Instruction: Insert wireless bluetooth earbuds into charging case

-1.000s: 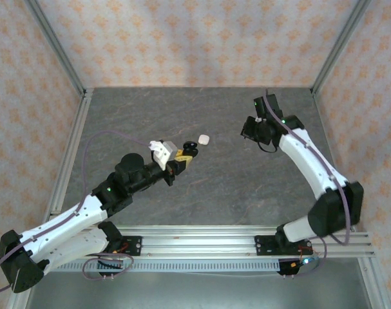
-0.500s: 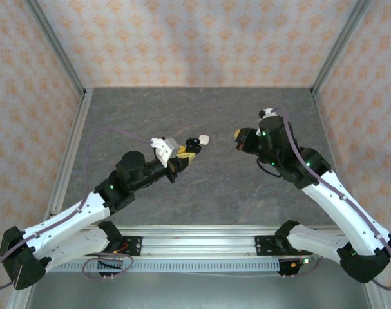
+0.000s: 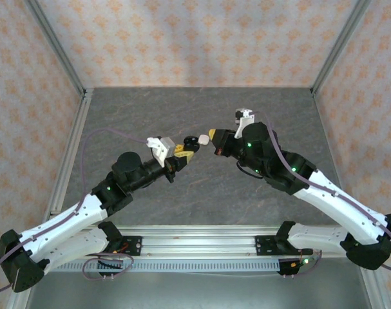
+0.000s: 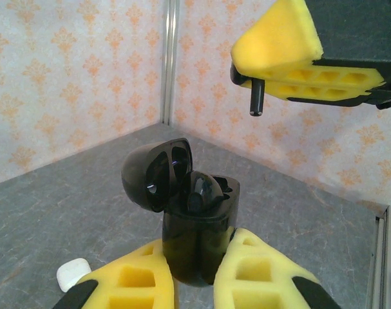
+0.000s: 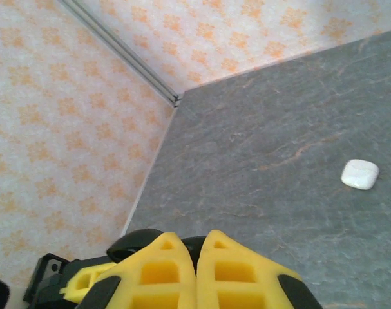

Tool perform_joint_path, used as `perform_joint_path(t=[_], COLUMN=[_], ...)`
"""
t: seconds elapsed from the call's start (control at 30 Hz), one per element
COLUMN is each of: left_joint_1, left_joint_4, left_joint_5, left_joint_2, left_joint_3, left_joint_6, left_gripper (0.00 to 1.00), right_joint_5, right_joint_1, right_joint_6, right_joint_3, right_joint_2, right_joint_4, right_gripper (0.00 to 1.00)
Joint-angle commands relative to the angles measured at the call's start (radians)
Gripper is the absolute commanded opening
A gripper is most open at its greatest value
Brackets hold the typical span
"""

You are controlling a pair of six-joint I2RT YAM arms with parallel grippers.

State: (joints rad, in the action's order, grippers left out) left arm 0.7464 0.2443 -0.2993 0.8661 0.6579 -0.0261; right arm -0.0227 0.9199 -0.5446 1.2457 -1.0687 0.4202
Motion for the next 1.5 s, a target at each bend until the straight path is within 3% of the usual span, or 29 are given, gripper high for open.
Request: perform_joint_path(t=[0.0, 1.47], left_joint_1=[-0.002, -0.002], left_joint_4=[0.043, 0.050], left_joint_5=[0.023, 0.039], left_joint_2=[-0.022, -0.027], left_joint_3=[0.002, 0.007], left_joint_6=[-0.008, -0.021], left_gripper=[0.00, 0.00], right_joint_5=[0.007, 0.055], right_joint_1=[0.025, 0.069], right_joint_6=[0.022, 0.081], right_joint_3=[0.045, 0.040], right_joint_2=[-0.021, -0.135], right_joint_4=[-0.080, -0.074], right_gripper=[0.07, 0.07])
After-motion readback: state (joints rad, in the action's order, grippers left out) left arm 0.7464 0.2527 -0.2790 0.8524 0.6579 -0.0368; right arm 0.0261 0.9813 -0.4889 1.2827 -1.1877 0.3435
